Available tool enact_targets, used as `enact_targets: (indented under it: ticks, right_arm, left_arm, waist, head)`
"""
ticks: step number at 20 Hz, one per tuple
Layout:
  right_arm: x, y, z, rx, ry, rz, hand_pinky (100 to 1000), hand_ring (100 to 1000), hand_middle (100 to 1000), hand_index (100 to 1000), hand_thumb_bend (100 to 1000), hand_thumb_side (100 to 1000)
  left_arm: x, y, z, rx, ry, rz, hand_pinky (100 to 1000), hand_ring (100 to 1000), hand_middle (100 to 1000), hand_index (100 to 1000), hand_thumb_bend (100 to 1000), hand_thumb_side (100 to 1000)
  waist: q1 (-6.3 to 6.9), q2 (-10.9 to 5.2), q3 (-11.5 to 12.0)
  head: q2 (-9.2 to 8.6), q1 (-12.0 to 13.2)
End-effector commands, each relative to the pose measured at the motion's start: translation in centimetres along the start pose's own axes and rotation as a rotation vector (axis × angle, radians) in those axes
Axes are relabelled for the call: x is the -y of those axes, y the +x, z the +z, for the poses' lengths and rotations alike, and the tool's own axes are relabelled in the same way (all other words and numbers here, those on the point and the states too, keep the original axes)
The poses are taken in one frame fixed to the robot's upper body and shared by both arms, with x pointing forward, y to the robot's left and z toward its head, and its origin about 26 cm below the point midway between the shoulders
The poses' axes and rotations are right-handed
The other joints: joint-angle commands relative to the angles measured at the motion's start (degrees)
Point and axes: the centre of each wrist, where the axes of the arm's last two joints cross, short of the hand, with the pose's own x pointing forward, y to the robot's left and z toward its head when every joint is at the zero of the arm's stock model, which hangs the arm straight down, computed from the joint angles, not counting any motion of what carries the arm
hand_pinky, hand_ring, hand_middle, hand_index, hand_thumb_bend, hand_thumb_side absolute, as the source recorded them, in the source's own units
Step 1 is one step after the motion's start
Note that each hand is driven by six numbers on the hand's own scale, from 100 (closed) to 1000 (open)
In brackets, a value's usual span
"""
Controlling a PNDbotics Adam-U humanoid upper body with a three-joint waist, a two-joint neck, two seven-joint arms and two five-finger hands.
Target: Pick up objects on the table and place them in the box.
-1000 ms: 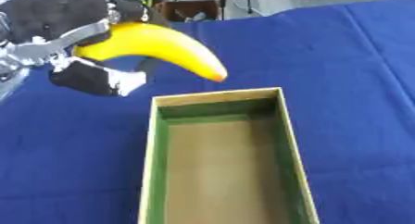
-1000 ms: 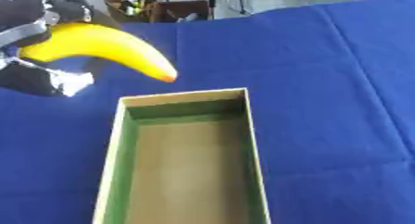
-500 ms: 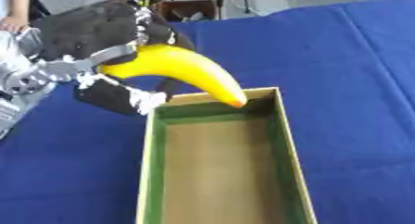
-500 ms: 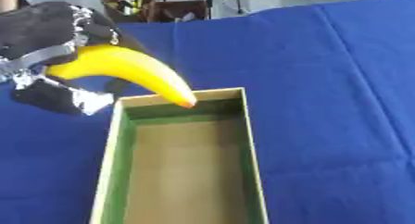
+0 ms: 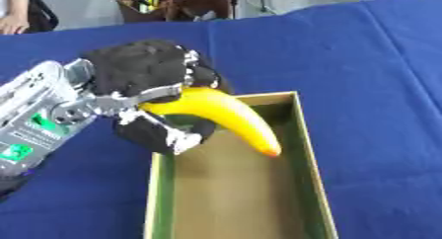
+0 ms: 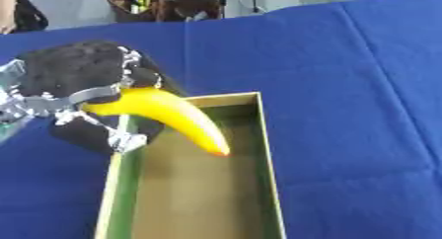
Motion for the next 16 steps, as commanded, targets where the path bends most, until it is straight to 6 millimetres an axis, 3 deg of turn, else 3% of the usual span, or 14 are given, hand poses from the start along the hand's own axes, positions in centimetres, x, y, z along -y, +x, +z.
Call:
enact_targets:
  ticks: [1, 6, 12, 13, 14, 16]
  right_arm:
    - [0.0, 0.4, -0.7, 0.063, -0.05, -0.05, 728, 753, 630, 736, 100, 581]
    - [0.0, 0.4, -0.6, 0.062, -0.051, -0.052, 729, 753, 630, 736, 100, 581]
    - [-0.1, 0.4, -0.7, 0.059, -0.054, -0.052, 729, 753, 629, 735, 100, 581]
    - [-0.1, 0.4, -0.7, 0.059, -0.054, -0.052, 729, 753, 629, 735, 100, 581]
    - [-0.1, 0.4, -0.7, 0.059, -0.054, -0.052, 729, 753, 629, 735, 100, 581]
    - [-0.1, 0.4, -0.7, 0.058, -0.054, -0.052, 729, 753, 629, 734, 100, 581]
  left_arm:
    - [0.0, 0.5, -0.1, 0.012, -0.022, -0.022, 432, 538, 470, 610, 100, 408]
    - [0.4, 1.2, -0.7, 0.034, -0.049, -0.028, 444, 550, 490, 640, 100, 426]
    - [0.9, 1.7, -1.1, 0.074, -0.122, -0.047, 511, 635, 636, 829, 100, 556]
    - [0.8, 1.7, -1.2, 0.079, -0.133, -0.052, 511, 635, 636, 829, 100, 556]
    - [0.8, 1.7, -1.2, 0.083, -0.143, -0.058, 540, 685, 694, 879, 100, 610]
    - [0.8, 1.7, -1.2, 0.086, -0.156, -0.072, 555, 703, 708, 889, 116, 624]
  waist:
    - [-0.36, -0.87, -0.08]
    - [-0.44, -0.73, -0.11]
    - [-0.34, -0.64, -0.15]
    - [-0.33, -0.64, -0.14]
    - [-0.31, -0.64, -0.12]
    - [-0.3, -0.66, -0.05]
  head:
    - [-0.19, 0.13]
    - [-0.27, -0.11]
    - [-0.32, -0.31]
    - [-0.32, -0.34]
    - [-0.33, -0.36]
    - [-0.41, -0.39]
